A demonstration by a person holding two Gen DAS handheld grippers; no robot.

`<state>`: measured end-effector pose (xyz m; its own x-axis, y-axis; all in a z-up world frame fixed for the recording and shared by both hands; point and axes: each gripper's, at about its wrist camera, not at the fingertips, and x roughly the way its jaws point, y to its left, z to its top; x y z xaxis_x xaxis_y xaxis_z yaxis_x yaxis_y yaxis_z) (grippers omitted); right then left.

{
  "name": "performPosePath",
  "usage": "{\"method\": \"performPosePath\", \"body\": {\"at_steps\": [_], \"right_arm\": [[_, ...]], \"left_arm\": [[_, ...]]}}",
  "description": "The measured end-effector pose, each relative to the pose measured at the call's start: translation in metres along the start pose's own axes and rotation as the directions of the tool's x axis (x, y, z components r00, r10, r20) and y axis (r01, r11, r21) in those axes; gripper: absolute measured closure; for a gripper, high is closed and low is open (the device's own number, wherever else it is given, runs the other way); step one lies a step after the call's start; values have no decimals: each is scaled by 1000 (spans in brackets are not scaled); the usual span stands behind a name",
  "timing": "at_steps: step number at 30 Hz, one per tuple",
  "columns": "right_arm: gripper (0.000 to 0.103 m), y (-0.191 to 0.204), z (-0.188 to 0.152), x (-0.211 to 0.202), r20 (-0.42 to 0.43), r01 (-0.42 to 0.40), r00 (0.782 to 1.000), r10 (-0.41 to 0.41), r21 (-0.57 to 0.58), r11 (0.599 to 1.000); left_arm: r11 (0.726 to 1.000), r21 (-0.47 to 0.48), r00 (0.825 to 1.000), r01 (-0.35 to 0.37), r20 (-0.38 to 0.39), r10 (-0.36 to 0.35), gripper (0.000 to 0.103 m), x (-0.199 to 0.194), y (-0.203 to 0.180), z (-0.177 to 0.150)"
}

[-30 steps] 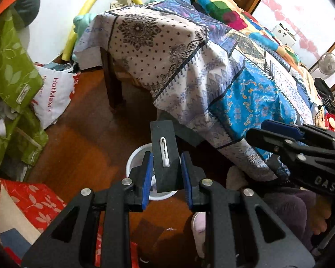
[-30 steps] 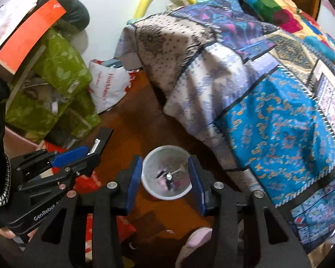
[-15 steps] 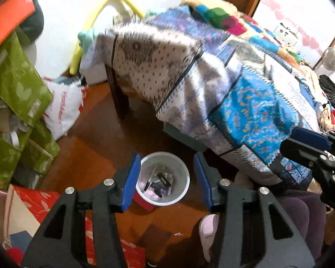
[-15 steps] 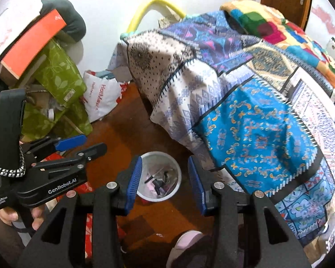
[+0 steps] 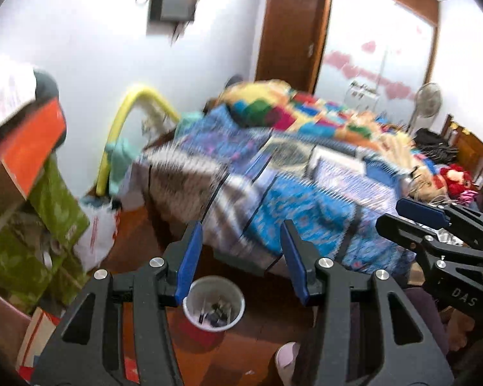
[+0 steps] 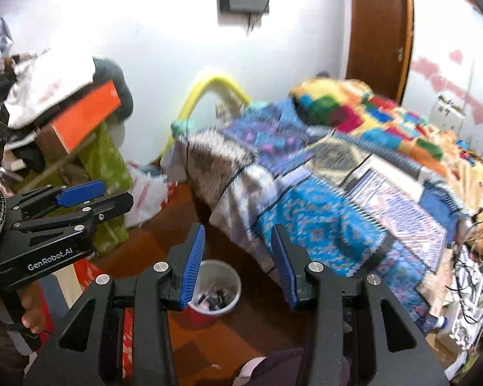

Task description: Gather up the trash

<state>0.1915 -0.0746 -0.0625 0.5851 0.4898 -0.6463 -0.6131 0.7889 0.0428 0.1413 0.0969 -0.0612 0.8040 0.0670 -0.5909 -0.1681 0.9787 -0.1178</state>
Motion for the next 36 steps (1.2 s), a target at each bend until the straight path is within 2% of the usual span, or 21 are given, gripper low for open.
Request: {"method": "performPosePath", "body": {"at_steps": [3,6,13,16,17,19,21,23,24,25,28,36], "right_arm": [[64,0,-4,-39,80,40,996,-41,22,999],[64,0,-10,-77,161,79,983,-87,55,995],[64,8,-33,-146,326,181,920,-219,143,973],[62,13,-42,-160,349,207,902,-254,168,964],[58,15,-44,-162,350,214,899,-263,173,961],[36,18,-51,-167,357,225,891,-279,185,956],[30,18,-58,-172,371,240,878,-301,201,950],[21,19,-62,-177,372,256,871,-321,214,943],[8,19,-65,-179,370,257,871,-325,221,941],[0,18,-66,-180,370,258,868,-332,236,937],[0,14,-71,-184,387,271,847,-365,278,922],[0,9,-82,-190,377,285,842,-386,298,911]], "left_arm": [[999,18,997,34,70,-35,53,-33,-16,1],[998,38,989,56,136,-61,53,-63,-30,0],[989,101,960,106,248,-128,52,-122,-54,-19],[985,129,949,112,279,-145,43,-140,-60,-29],[984,134,947,117,284,-151,36,-144,-61,-32],[983,140,945,118,290,-155,24,-149,-63,-37],[985,137,945,104,295,-141,7,-151,-63,-40],[988,127,945,89,303,-124,4,-152,-63,-43],[988,126,946,85,301,-119,3,-151,-63,-43],[988,127,948,84,296,-118,2,-150,-63,-44],[989,121,952,88,281,-119,2,-146,-64,-46],[987,129,952,98,278,-131,2,-148,-66,-51]]}}
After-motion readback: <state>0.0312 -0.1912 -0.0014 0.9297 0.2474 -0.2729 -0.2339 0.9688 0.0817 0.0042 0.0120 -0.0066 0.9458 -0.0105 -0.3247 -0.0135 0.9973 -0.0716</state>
